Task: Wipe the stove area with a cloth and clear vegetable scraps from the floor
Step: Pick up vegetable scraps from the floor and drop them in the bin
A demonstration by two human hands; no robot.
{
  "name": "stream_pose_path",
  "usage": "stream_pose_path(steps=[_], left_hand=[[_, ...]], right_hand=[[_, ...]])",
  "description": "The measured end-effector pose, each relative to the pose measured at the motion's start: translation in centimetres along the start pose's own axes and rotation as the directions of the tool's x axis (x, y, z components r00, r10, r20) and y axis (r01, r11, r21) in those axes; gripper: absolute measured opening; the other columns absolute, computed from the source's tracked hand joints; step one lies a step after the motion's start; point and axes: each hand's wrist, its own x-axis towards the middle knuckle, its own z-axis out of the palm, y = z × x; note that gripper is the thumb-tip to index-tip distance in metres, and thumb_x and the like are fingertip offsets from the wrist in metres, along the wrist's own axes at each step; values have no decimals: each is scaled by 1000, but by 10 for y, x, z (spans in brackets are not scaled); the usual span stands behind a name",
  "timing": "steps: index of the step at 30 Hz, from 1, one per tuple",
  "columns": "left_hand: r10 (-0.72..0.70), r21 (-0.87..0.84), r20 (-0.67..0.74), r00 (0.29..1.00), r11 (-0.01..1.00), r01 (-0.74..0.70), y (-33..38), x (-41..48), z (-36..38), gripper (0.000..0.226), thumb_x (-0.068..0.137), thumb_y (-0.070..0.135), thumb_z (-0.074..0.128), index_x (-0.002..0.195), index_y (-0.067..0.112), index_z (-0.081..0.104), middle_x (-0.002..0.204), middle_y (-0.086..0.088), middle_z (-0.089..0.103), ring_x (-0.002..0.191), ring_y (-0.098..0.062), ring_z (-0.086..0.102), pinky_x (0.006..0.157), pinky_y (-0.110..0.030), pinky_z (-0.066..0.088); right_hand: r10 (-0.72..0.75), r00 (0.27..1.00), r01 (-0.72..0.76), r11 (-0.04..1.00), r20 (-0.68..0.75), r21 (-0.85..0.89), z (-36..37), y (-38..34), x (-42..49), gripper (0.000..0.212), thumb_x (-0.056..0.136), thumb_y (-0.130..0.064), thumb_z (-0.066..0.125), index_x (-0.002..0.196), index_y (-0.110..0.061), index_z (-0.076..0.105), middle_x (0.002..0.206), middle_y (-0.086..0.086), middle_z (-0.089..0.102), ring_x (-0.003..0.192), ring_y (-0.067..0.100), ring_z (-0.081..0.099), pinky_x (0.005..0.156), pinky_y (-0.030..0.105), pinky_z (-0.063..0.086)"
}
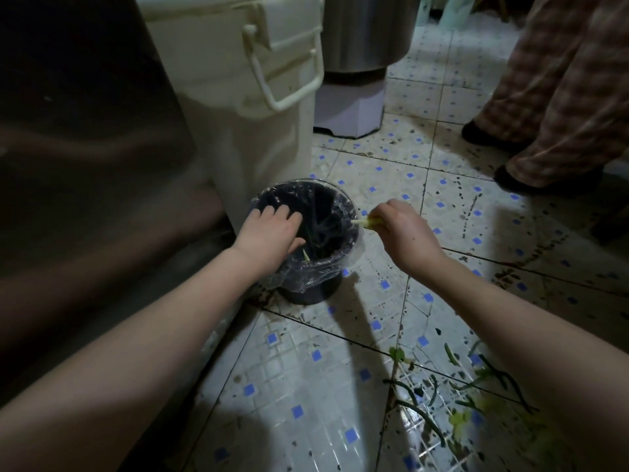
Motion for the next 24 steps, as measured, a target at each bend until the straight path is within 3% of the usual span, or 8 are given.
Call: stream_pose_path(steps=[6, 10, 13, 17, 24], left_hand=[[-11, -40, -44, 999, 999, 9, 3, -24, 12, 44, 98, 47, 34, 127, 16, 45, 121, -8, 52, 109, -29, 52, 87, -37, 40], [-16, -61, -57, 998, 998, 12, -6, -37, 15, 43, 98, 48, 33, 125, 17, 45, 120, -6, 53, 109, -27, 53, 84, -36, 40], [-18, -82, -74, 997, 997, 12, -8, -43, 13, 43, 98, 48, 34, 124, 17, 46, 119, -6, 53, 109, -27, 52, 84, -36, 40], [-16, -93, -95, 995, 996, 7, -7, -44, 11, 42, 98, 48, 33, 124, 17, 46, 118, -5, 53, 106, -26, 53, 82, -35, 40], [13, -98, -74, 997, 995, -20, 16, -24, 9, 41, 98, 47, 32, 123, 17, 45, 118, -6, 53, 107, -27, 53, 86, -37, 40]], right_hand=[[-100, 994, 100, 995, -53, -10, 7, -32, 27, 18, 90, -4, 55, 106, -6, 61, 103, 12, 59, 94, 27, 50, 75, 36, 42], [-130, 992, 130, 992, -9, 0, 19, -50, 45, 24, 88, -2, 54, 111, -7, 60, 112, 14, 57, 102, 30, 51, 79, 38, 44], [-113, 993, 112, 993, 28, 40, 28, -54, 49, 34, 86, -1, 55, 118, -9, 59, 125, 12, 56, 113, 29, 52, 90, 41, 48], [-92, 994, 91, 996, 55, 10, 37, -52, 47, 46, 82, 0, 58, 127, -10, 57, 141, 12, 48, 127, 30, 46, 104, 40, 39], [-104, 995, 104, 990, 9, -97, 22, -21, 25, 33, 84, -4, 58, 115, -11, 65, 120, 12, 64, 106, 32, 59, 85, 41, 49]])
